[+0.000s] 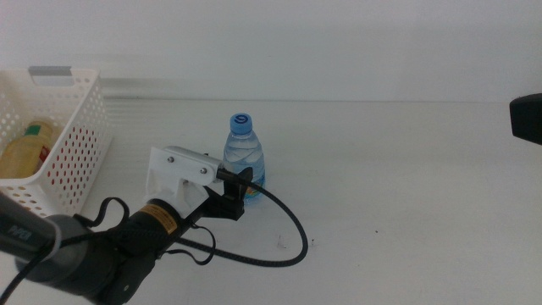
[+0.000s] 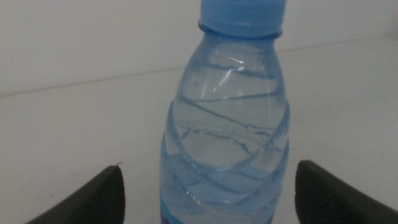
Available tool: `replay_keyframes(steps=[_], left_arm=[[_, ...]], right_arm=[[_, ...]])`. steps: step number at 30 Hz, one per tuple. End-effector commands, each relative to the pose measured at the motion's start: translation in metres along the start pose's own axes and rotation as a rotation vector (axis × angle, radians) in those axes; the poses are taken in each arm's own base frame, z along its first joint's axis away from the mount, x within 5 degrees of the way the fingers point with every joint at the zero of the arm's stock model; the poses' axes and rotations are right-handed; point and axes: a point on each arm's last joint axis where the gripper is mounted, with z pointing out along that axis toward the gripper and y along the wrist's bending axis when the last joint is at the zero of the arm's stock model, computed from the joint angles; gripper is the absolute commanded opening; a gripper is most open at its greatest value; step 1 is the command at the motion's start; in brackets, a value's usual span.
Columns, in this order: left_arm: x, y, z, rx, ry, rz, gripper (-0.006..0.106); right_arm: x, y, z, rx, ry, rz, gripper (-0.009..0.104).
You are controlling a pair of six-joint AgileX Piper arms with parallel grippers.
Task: Use arms to grab the bottles and put them into the dustbin to the left of the table.
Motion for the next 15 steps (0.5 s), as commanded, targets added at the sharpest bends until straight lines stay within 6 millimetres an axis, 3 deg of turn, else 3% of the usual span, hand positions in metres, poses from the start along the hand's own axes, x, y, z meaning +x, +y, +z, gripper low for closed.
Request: replay_keyframes(steps=[1, 15], left_arm=[[-0.001, 0.001, 0.006, 0.013, -0.017, -0.005, 0.094], [0.017, 0.006, 0.055, 0.027, -0.014, -0.013, 0.094]], right_arm=[[-0.002, 0.0, -0.002, 0.003, -0.012, -0.004, 0.081], [-0.002, 0.0, -0.002, 0.003, -0.012, -0.004, 0.081]])
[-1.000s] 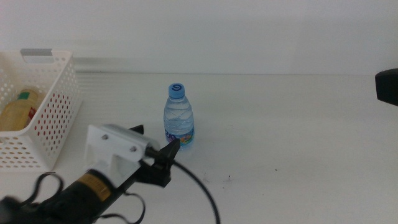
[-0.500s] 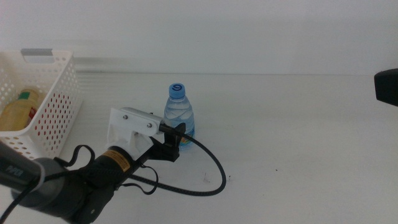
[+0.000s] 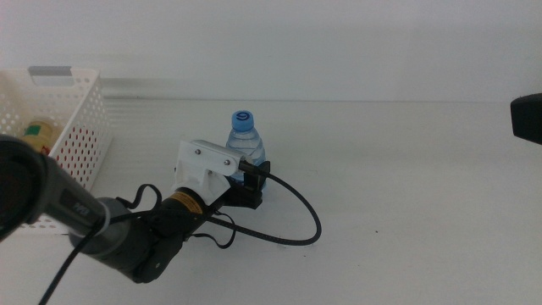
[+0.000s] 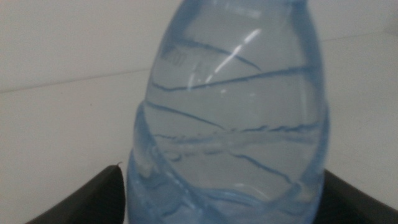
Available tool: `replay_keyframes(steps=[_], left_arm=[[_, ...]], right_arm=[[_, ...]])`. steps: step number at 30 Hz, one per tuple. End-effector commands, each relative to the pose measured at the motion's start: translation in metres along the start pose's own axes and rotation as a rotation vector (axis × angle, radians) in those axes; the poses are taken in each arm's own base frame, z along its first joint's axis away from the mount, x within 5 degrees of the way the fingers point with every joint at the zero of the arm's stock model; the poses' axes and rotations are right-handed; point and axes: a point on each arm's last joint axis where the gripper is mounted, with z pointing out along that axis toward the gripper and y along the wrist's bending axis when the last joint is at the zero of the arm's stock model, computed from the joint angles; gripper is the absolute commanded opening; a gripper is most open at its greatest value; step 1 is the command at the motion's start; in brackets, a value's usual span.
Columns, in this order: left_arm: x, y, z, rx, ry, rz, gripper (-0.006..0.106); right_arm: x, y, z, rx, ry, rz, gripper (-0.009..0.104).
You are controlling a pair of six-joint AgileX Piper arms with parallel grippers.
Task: Use arms to grab the bottles and put them into the dustbin to the left of the table.
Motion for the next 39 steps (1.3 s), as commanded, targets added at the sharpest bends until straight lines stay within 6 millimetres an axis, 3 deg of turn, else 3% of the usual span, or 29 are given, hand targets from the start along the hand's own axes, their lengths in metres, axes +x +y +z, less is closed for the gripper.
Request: replay_keyframes(steps=[1, 8, 18, 21, 23, 25, 29, 30, 31, 34, 39], left_arm=[[0.002, 0.002, 0.008, -0.007, -0.01, -0.002, 0.094], [0.007, 0.005, 0.022, -0.003, -0.021, 0.0, 0.094], [-0.003, 0.005, 0.036, 0.001, -0.036, 0.011, 0.094], [0.0, 0.006, 0.039, 0.0, -0.034, 0.01, 0.09], [0.001, 0.006, 0.04, 0.001, -0.036, 0.01, 0.082], [0.001, 0.004, 0.04, 0.017, -0.032, 0.016, 0.066], [0.0, 0.003, 0.038, 0.029, -0.048, 0.019, 0.027], [-0.005, 0.002, 0.031, 0.029, -0.063, -0.017, 0.007], [-0.007, 0.001, 0.025, 0.028, -0.058, -0.029, 0.0], [-0.023, -0.003, 0.002, 0.023, -0.054, -0.026, -0.002], [-0.071, -0.019, -0.039, 0.073, -0.065, 0.05, -0.002]], right_arm=[[-0.002, 0.0, -0.002, 0.003, -0.012, -0.004, 0.081], [-0.002, 0.0, -0.002, 0.003, -0.012, -0.004, 0.081], [-0.002, 0.0, -0.002, 0.003, -0.012, -0.004, 0.081], [-0.002, 0.0, -0.002, 0.003, -0.012, -0.004, 0.081], [-0.002, 0.0, -0.002, 0.003, -0.012, -0.004, 0.081], [-0.002, 0.0, -0.002, 0.003, -0.012, -0.004, 0.081], [-0.002, 0.0, -0.002, 0.003, -0.012, -0.004, 0.081], [-0.002, 0.0, -0.002, 0.003, -0.012, -0.004, 0.081], [-0.002, 0.0, -0.002, 0.003, -0.012, -0.004, 0.081], [-0.002, 0.0, -0.002, 0.003, -0.012, -0.004, 0.081], [-0.002, 0.0, -0.002, 0.003, -0.012, -0.004, 0.081]])
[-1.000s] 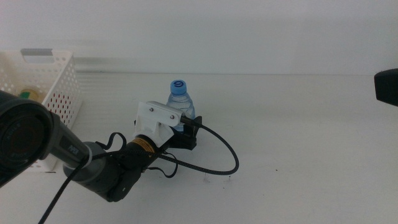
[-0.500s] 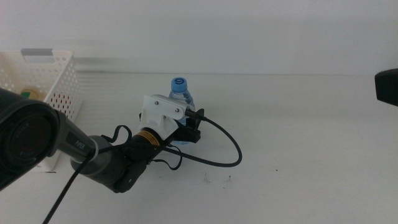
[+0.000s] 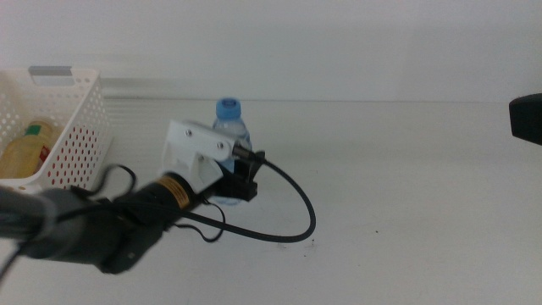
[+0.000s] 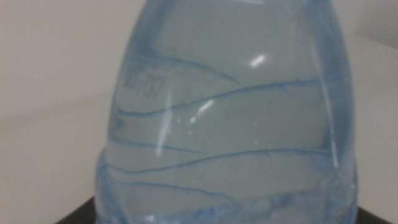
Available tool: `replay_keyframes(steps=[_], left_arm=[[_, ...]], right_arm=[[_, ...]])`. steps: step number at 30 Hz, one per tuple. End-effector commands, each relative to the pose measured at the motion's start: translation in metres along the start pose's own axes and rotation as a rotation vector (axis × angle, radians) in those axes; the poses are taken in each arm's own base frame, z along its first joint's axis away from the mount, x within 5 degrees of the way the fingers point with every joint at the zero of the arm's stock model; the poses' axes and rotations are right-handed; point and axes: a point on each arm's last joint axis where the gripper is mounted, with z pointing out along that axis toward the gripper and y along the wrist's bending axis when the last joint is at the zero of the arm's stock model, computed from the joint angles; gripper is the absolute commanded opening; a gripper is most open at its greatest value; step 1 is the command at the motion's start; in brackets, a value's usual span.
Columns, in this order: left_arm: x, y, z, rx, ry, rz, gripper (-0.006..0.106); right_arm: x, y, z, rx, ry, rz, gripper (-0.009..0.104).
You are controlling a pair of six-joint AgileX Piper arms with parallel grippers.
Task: Use arms to grab the bottles and put them into the dustbin to the left of the table.
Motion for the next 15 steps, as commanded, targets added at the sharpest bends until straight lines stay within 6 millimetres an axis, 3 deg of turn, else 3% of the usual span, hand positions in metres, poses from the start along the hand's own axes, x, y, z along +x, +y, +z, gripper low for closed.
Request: replay_keyframes(steps=[1, 9, 15], left_arm=[[-0.036, -0.008, -0.018, 0.028, -0.068, 0.042, -0.002], [-0.106, -0.008, -0.066, -0.087, -0.071, 0.043, -0.002], [-0.167, 0.007, -0.089, -0.248, 0.107, -0.005, -0.002]], right_arm=[[-0.002, 0.0, -0.002, 0.003, -0.012, -0.004, 0.081], [-0.002, 0.0, -0.002, 0.003, -0.012, -0.004, 0.081], [-0.002, 0.0, -0.002, 0.003, -0.012, -0.004, 0.081]])
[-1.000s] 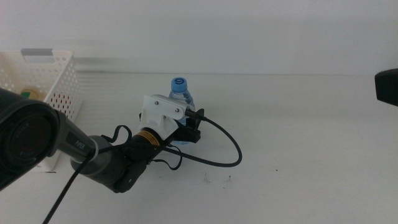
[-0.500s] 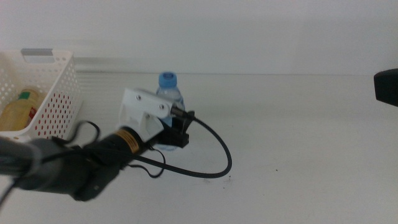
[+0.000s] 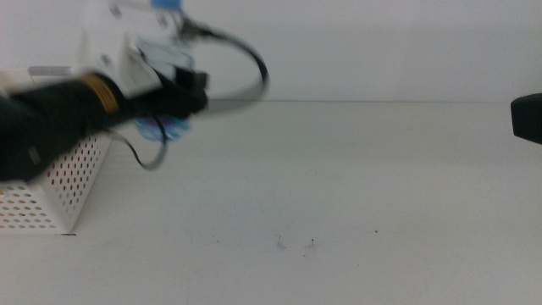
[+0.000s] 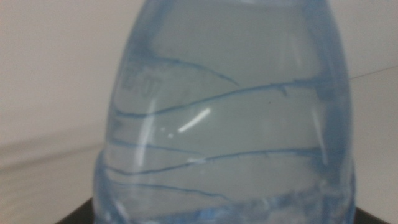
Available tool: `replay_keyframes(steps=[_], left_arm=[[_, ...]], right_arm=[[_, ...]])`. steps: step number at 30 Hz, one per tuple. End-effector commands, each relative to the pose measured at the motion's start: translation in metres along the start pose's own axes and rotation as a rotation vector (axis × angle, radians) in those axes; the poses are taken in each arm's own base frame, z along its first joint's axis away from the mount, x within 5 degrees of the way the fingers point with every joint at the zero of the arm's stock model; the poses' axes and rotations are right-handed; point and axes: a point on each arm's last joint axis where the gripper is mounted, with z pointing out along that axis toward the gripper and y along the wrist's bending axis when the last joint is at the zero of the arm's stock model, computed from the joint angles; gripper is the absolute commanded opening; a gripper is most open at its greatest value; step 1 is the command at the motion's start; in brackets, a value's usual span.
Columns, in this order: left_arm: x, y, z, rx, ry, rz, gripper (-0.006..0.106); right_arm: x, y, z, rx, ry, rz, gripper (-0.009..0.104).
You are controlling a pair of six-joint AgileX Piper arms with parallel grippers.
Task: Use arms to grab the bottles and put them into the dustbin to the left of the table.
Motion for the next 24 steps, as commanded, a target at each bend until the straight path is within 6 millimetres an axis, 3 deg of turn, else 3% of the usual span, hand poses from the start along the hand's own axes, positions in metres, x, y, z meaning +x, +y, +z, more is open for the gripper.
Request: replay_keyframes(steps=[1, 5, 8, 12, 18, 24], left_arm=[[-0.028, 0.013, -0.013, -0.067, 0.077, -0.043, -0.002], [-0.057, 0.047, -0.021, -0.097, 0.268, 0.063, -0.002], [-0.077, 0.076, -0.022, -0.123, 0.327, 0.044, -0.002], [-0.086, 0.118, -0.015, -0.199, 0.412, 0.005, -0.002], [-0.07, 0.173, 0.006, -0.231, 0.583, -0.038, -0.002], [-0.035, 0.22, 0.027, -0.249, 0.699, -0.1, -0.002]], right_arm=[[-0.002, 0.0, -0.002, 0.003, -0.012, -0.004, 0.081], [-0.002, 0.0, -0.002, 0.003, -0.012, -0.004, 0.081], [-0.002, 0.0, -0.002, 0.003, -0.012, -0.004, 0.081], [-0.002, 0.0, -0.002, 0.003, -0.012, -0.004, 0.081], [-0.002, 0.0, -0.002, 0.003, -0.012, -0.004, 0.081], [-0.002, 0.0, -0.002, 0.003, -0.012, -0.004, 0.081]])
